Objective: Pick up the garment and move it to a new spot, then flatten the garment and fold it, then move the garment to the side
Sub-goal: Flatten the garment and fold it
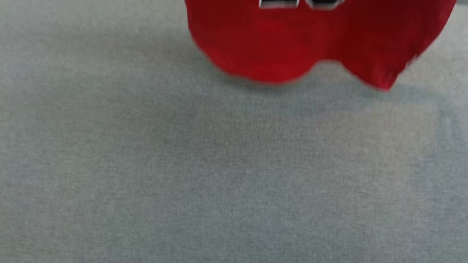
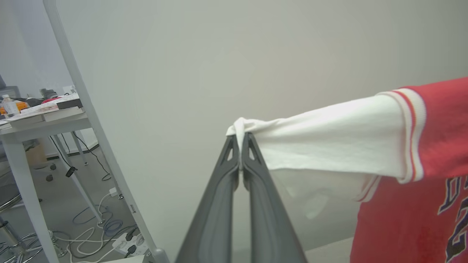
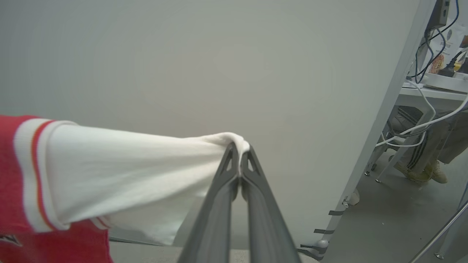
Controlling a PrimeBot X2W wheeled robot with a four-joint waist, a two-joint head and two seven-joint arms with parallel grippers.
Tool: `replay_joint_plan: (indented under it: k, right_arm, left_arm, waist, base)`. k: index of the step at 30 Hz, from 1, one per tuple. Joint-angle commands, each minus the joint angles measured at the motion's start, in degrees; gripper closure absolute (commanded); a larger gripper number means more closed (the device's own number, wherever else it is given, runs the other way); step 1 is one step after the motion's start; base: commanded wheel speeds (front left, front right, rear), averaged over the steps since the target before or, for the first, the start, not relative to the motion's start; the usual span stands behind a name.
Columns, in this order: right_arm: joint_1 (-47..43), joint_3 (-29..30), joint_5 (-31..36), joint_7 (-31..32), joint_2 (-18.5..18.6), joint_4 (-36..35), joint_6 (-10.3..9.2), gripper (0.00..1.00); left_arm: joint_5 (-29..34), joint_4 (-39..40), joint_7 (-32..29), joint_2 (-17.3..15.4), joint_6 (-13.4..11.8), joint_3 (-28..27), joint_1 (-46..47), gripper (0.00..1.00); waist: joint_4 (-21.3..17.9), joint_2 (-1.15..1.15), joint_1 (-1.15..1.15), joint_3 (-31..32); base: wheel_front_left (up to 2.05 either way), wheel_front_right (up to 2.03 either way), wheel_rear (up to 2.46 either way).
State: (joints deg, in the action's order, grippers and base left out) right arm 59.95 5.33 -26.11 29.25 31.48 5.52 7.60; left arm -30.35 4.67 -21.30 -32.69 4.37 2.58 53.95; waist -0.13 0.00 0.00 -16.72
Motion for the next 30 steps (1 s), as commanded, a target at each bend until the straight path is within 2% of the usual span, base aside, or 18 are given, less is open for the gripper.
replay_joint_plan:
  k: [1,5,10,18,23,30]
  right_arm:
    - [3.7,-0.2,1.3,-1.7,-0.2,1.9,-0.11,1.0]
    - [13.0,-0.8,4.6,-6.2,-3.3,8.0,-0.11,1.0]
    - [24.0,0.5,9.1,-13.0,-6.8,16.1,-0.11,1.0]
    - [35.0,1.7,14.8,-22.7,-10.7,27.7,-0.11,1.0]
    - [36.3,2.0,16.1,-27.5,-12.4,32.9,-0.11,1.0]
    - [30.6,0.8,14.8,-30.9,-13.2,37.6,-0.11,1.0]
  left_arm:
    - [0.7,-1.9,0.7,-1.2,0.3,0.0,3.7,1.0]
    - [2.0,-7.5,3.3,-2.0,1.2,0.9,12.4,1.0]
    - [3.9,-15.5,8.2,-1.4,1.9,2.8,24.0,1.0]
    - [6.6,-28.7,18.1,0.2,2.6,6.1,37.1,1.0]
    - [6.4,-34.7,23.9,1.3,2.9,7.9,38.7,1.0]
    - [3.2,-39.2,29.4,2.8,3.1,10.6,31.3,1.0]
  waist:
    - [-1.1,0.0,0.0,-8.7]
    - [-2.0,0.0,0.0,-14.0]
    - [-2.4,0.0,0.0,-19.3]
    - [-2.3,0.0,0.0,-23.6]
    - [-1.6,0.0,0.0,-24.4]
    - [-0.5,0.0,0.0,-23.0]
  base:
    - [0.0,0.0,0.0]
    - [0.0,0.0,0.0]
    - [0.0,0.0,0.0]
    - [0.0,0.0,0.0]
    - [0.0,0.0,0.0]
    - [0.0,0.0,0.0]
